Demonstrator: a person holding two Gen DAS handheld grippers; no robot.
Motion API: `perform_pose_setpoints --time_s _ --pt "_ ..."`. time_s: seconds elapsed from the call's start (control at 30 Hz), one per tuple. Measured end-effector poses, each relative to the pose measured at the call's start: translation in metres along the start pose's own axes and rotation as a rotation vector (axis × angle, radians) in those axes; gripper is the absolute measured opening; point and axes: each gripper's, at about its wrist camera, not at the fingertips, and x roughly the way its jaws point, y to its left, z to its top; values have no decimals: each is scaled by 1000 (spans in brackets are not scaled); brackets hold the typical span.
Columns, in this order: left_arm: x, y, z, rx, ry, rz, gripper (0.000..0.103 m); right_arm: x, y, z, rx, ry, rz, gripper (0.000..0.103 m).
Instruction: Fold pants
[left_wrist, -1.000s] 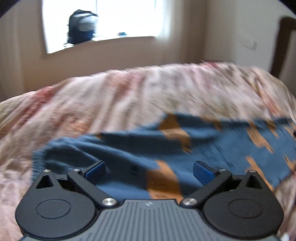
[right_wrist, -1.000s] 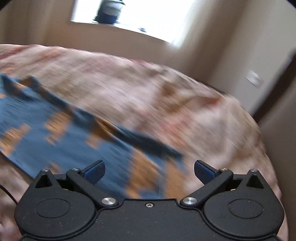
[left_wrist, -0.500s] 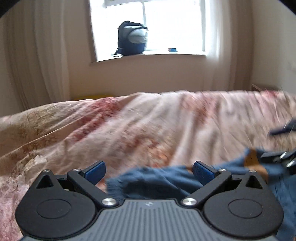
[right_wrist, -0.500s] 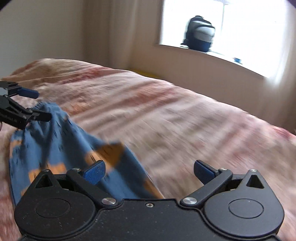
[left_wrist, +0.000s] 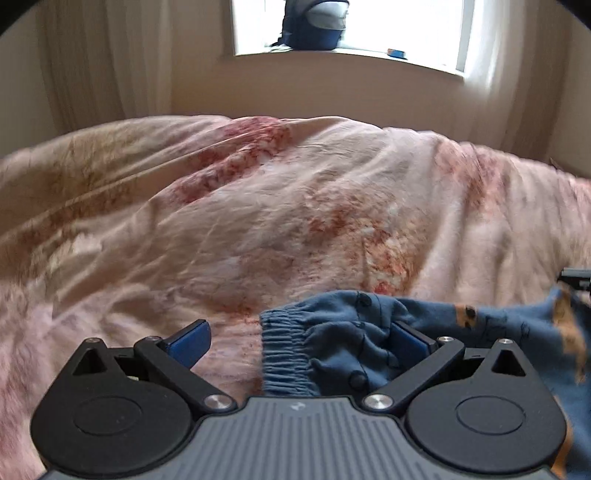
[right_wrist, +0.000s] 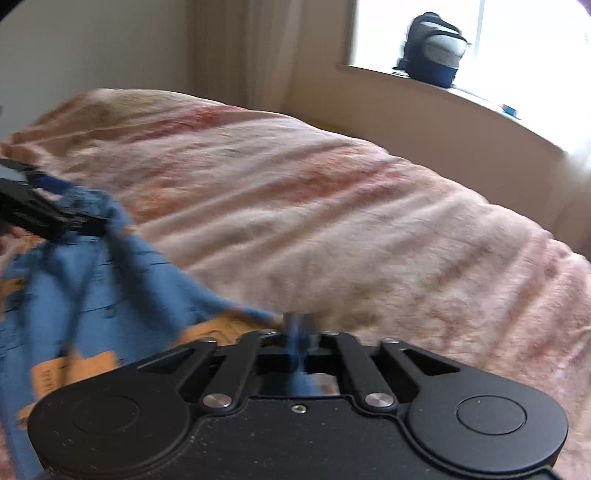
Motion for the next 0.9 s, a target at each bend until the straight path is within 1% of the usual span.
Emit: perform_pose_setpoints --time_s 0.03,0.07,0.1,0.13,0.2,0.23,0.27,0.3,0.37,0.4,0.43,0.47,0.5,0.53,0.6,0.63,0.67,0.7,0.73,0.77,0.87,0.9 --pt "-5 4 3 -22 -5 -5 103 -2 -3 1 17 -4 -22 0" --pt "-10 8 5 -38 -16 -9 103 -7 -5 2 34 -17 -29 14" --pt "-15 11 8 -52 -33 -12 103 -15 -2 4 41 -49 -34 18" --pt "-22 15 11 -66 -55 -12 103 -22 5 7 36 -80 -13 23" --pt "-33 23 16 -90 -96 -14 103 -30 24 11 10 -110 49 24" --pt "-36 27 19 -98 -104 -16 103 -29 34 11 -10 -106 73 28" --pt "-40 32 20 -110 -105 -18 103 -24 46 11 -43 -84 94 33" --pt "-41 38 21 -122 -99 -21 103 -15 57 9 -88 -41 99 35" --pt "-46 50 19 -154 -78 -28 103 4 68 8 -155 32 29 37" --pt "-50 58 16 -179 -72 -33 103 8 67 10 -150 36 2 40" --pt "-52 65 13 -198 -64 -38 103 10 65 14 -127 40 -44 64" --pt "-54 74 8 -223 -48 -44 103 10 64 19 -104 40 -121 84" --pt "-56 82 4 -249 -37 -49 103 6 64 24 -94 19 -171 83" --pt "-57 89 0 -279 -24 -57 103 1 64 28 -90 3 -182 75" --pt "-56 105 -9 -346 11 -82 103 -11 67 40 -62 -29 -129 75" --pt "-56 112 -12 -376 30 -98 103 -16 70 45 -44 -49 -84 79" --pt "-56 118 -16 -405 47 -122 103 -20 75 51 -34 -68 -35 85" --pt "-58 123 -20 -424 50 -143 103 -21 82 56 -34 -80 9 87" --pt "-60 126 -23 -433 46 -160 103 -19 89 60 -41 -82 47 90" --pt "-63 129 -27 -430 38 -175 103 -15 98 62 -57 -73 81 91" --pt "-65 127 -34 -376 29 -213 103 4 114 66 -95 -33 141 91" --pt "-64 124 -35 -352 38 -224 103 10 117 66 -102 -14 144 91"
